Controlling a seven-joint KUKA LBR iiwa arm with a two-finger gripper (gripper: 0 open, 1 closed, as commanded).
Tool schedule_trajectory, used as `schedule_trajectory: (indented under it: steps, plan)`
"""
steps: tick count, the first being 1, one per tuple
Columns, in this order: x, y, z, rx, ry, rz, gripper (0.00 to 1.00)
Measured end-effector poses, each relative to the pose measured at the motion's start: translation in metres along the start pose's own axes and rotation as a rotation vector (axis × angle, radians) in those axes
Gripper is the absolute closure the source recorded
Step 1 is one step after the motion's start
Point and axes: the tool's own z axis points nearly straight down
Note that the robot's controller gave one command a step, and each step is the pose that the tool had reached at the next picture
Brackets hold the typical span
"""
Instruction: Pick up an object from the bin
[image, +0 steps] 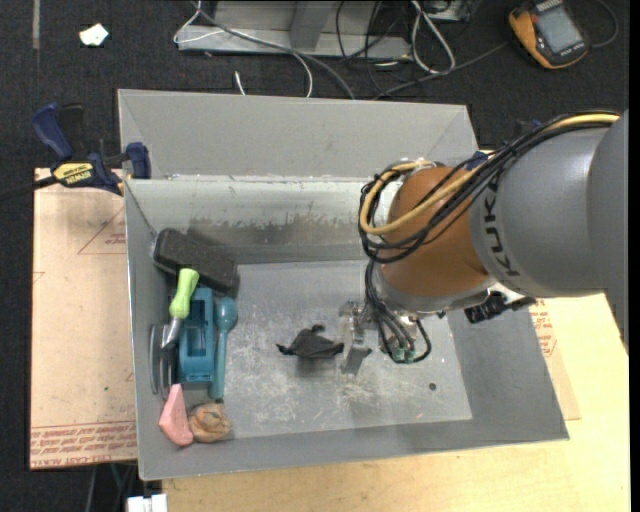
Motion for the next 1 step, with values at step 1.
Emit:
schedule_trajectory:
  steps: [1]
  plan:
    - [0.0058,-0.0001,-0.0981,0.000,0.004,0.050,1.00]
